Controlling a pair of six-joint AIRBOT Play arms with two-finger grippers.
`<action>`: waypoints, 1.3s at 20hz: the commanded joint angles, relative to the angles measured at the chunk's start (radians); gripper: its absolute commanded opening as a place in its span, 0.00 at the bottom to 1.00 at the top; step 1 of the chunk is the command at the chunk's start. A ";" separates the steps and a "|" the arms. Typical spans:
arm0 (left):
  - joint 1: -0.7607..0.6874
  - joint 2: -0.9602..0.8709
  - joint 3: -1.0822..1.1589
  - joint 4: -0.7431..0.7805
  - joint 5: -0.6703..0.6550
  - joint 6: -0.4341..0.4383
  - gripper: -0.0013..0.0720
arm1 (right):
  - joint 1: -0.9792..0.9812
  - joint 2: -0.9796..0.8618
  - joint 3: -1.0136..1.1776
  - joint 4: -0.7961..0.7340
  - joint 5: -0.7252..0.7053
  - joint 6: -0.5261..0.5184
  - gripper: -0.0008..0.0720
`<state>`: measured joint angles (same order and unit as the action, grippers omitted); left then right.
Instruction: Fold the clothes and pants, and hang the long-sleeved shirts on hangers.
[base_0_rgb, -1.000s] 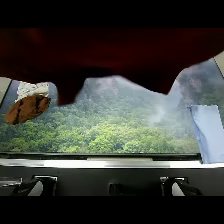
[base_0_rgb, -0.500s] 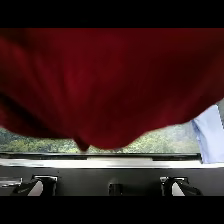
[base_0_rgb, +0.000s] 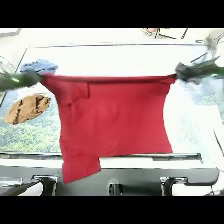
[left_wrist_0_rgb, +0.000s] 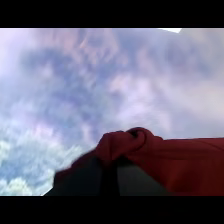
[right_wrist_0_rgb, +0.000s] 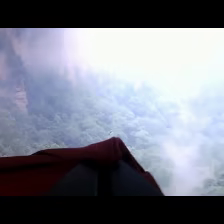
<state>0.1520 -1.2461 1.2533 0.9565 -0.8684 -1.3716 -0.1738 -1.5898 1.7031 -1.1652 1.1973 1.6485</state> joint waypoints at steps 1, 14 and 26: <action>-0.035 -0.195 -0.110 -0.056 0.100 0.000 0.05 | 0.055 -0.179 -0.022 0.049 -0.083 0.129 0.06; 0.246 -0.259 0.031 0.167 -0.622 -0.048 0.98 | -0.270 -0.092 0.006 -0.127 0.430 0.016 0.79; 0.259 -0.134 -0.622 -0.059 -0.364 0.198 0.64 | -0.343 0.066 -0.376 -0.144 0.415 -0.068 0.79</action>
<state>0.4294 -1.3796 0.6998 0.9482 -1.3071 -1.2171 -0.5129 -1.5356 1.3544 -1.3163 1.6085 1.5887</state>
